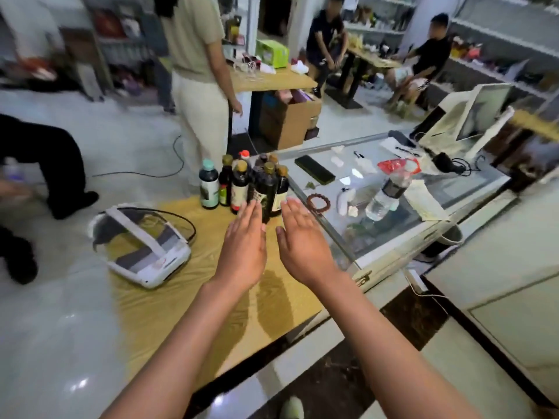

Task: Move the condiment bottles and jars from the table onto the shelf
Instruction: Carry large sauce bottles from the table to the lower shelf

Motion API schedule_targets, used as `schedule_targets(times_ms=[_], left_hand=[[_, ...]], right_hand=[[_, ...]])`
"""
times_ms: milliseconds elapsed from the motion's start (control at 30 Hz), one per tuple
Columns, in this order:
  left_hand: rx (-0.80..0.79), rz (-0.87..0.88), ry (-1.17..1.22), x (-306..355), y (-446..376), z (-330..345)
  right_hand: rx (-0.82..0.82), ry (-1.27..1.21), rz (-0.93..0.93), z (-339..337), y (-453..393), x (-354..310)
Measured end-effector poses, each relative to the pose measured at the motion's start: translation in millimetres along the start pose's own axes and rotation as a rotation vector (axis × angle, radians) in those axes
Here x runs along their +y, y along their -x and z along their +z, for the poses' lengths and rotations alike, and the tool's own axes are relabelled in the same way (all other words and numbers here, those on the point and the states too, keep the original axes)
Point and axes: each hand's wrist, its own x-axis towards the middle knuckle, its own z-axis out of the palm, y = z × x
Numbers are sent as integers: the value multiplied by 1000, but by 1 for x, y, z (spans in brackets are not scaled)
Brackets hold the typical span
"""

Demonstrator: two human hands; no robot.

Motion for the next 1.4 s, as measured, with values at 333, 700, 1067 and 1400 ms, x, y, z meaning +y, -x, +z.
schedule_targets(times_ms=[333, 700, 1067, 1400], left_hand=[[37, -185, 55, -65, -51, -1], [27, -376, 103, -147, -190, 15], [88, -766, 355, -243, -302, 43], [96, -632, 149, -272, -295, 68]], right_hand=[[-98, -118, -29, 60, -102, -19], [-198, -402, 108, 127, -266, 17], [-167, -396, 306, 185, -354, 37], [-145, -592, 377, 195, -361, 47]])
